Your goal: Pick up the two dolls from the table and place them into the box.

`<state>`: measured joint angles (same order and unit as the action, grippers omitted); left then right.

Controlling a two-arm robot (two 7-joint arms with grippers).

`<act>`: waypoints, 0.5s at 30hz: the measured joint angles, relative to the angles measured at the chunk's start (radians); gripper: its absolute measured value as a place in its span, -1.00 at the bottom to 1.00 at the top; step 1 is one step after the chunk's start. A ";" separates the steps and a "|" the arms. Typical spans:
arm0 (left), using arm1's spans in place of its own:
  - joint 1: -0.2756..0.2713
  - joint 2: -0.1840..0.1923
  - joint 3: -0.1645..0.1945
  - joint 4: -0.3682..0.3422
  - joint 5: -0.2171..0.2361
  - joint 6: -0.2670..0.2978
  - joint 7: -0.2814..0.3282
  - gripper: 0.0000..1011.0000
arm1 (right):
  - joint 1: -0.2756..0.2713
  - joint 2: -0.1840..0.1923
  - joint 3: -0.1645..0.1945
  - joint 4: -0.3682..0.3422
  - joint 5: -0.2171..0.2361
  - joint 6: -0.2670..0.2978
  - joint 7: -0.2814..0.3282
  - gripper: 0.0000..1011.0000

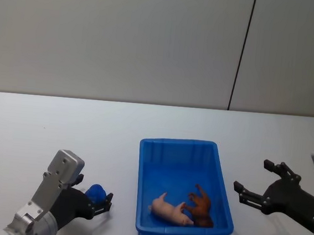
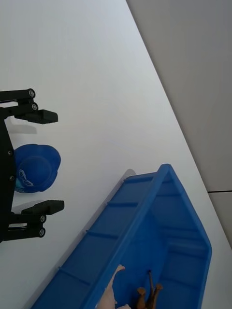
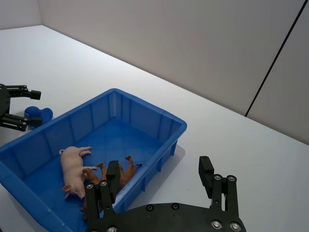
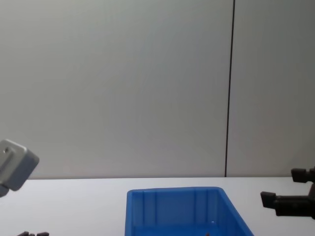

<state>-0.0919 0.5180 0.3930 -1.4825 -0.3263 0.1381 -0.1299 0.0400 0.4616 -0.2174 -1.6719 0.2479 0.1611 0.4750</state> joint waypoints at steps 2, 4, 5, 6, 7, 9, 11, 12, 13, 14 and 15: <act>-0.005 -0.004 0.000 0.014 0.005 0.000 -0.011 0.98 | 0.000 0.000 0.000 0.000 0.000 0.000 0.000 0.98; -0.010 -0.008 0.000 0.029 0.009 0.001 -0.020 0.97 | 0.000 0.000 0.000 0.000 0.000 0.000 0.000 0.98; -0.012 -0.009 0.000 0.033 0.010 0.001 -0.023 0.91 | 0.000 0.000 0.000 0.000 0.000 0.000 0.000 0.98; -0.013 -0.010 0.000 0.036 0.012 0.002 -0.025 0.87 | 0.000 0.000 0.000 0.000 0.000 0.000 0.000 0.98; -0.015 -0.012 0.001 0.043 0.015 0.003 -0.032 0.84 | 0.000 0.000 0.000 0.000 0.000 0.000 0.000 0.98; -0.017 -0.013 0.001 0.049 0.017 0.004 -0.038 0.72 | 0.000 0.000 0.000 0.000 0.000 0.000 0.000 0.98; -0.020 -0.015 0.001 0.057 0.021 0.005 -0.045 0.62 | 0.000 0.000 0.000 0.000 0.000 0.000 0.000 0.98; -0.021 -0.016 0.001 0.060 0.022 0.006 -0.048 0.59 | 0.000 0.000 0.000 0.000 0.000 0.000 0.000 0.98; -0.022 -0.017 0.001 0.065 0.025 0.007 -0.053 0.49 | 0.000 0.000 0.000 0.000 0.000 0.000 0.000 0.98; -0.023 -0.017 0.001 0.066 0.026 0.007 -0.055 0.49 | 0.000 0.000 0.000 0.000 0.000 0.000 0.000 0.98; -0.024 -0.017 0.001 0.068 0.027 0.007 -0.057 0.36 | 0.000 0.000 0.000 0.000 0.000 0.000 0.000 0.98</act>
<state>-0.1155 0.5007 0.3943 -1.4141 -0.2992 0.1455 -0.1870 0.0400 0.4616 -0.2174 -1.6718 0.2477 0.1612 0.4749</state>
